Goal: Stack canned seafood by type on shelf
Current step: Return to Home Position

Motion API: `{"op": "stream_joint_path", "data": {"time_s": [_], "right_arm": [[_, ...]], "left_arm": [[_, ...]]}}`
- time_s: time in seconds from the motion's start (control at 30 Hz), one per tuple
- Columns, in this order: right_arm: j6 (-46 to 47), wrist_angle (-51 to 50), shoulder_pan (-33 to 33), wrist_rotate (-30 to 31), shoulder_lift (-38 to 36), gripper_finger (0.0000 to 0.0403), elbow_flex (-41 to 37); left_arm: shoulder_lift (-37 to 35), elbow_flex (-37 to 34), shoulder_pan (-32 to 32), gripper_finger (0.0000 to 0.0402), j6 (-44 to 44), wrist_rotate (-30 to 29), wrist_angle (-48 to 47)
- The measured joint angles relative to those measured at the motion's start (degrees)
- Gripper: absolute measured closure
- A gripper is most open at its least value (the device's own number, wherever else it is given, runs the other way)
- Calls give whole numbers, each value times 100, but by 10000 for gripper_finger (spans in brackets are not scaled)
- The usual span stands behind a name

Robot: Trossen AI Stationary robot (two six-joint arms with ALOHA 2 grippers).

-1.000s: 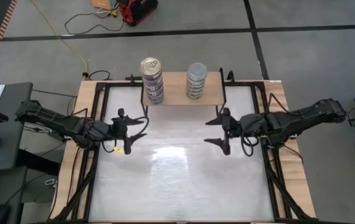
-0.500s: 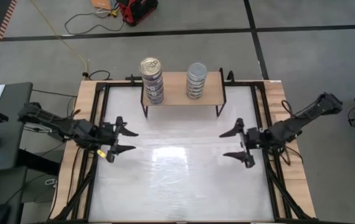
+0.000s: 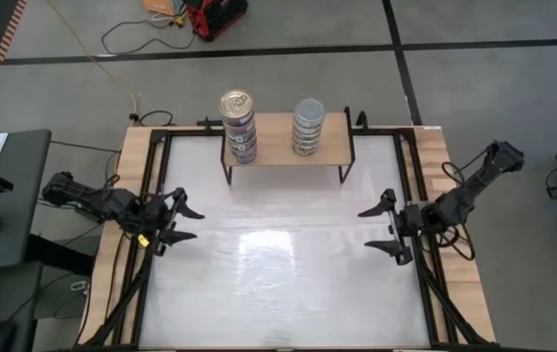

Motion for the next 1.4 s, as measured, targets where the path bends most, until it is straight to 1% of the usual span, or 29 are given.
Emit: {"op": "stream_joint_path", "data": {"time_s": [0.17,0.37,0.5,0.63,0.73,0.77,0.83,0.9,0.97,1.03,1.2,1.4], "right_arm": [[8,50,28,5,-405,40,-413],[-2,224,25,20,-1372,40,-1057],[-66,185,26,-15,-1978,40,-1445],[-291,170,25,-37,-2468,40,-1831],[-324,-163,26,-74,-2734,40,-1865],[-286,-158,26,-133,-2774,40,-1866],[-254,-268,22,-452,-2809,40,-1866],[-274,-329,24,-763,-2795,40,-1866],[-272,-438,26,-821,-2793,40,-1868],[-274,-528,26,-821,-2788,40,-1868],[-276,-606,23,-821,-2791,40,-1870],[-279,-605,23,-821,-2791,40,-1873]], "left_arm": [[-410,-206,2,168,-57,20,-172],[-388,-222,2,168,-63,3,-185],[-386,-233,4,168,-52,307,-192],[-386,-503,4,168,-74,404,12],[-382,-709,4,168,-101,394,265],[-382,-788,4,168,-103,471,483],[-398,-866,2,168,-152,817,630],[-373,-868,0,168,-271,1157,381],[-378,-871,2,168,-378,1470,307],[-392,-875,0,168,-501,1593,307],[-386,-882,2,168,-574,1533,-38],[-370,-888,2,168,-574,963,-198]]}}
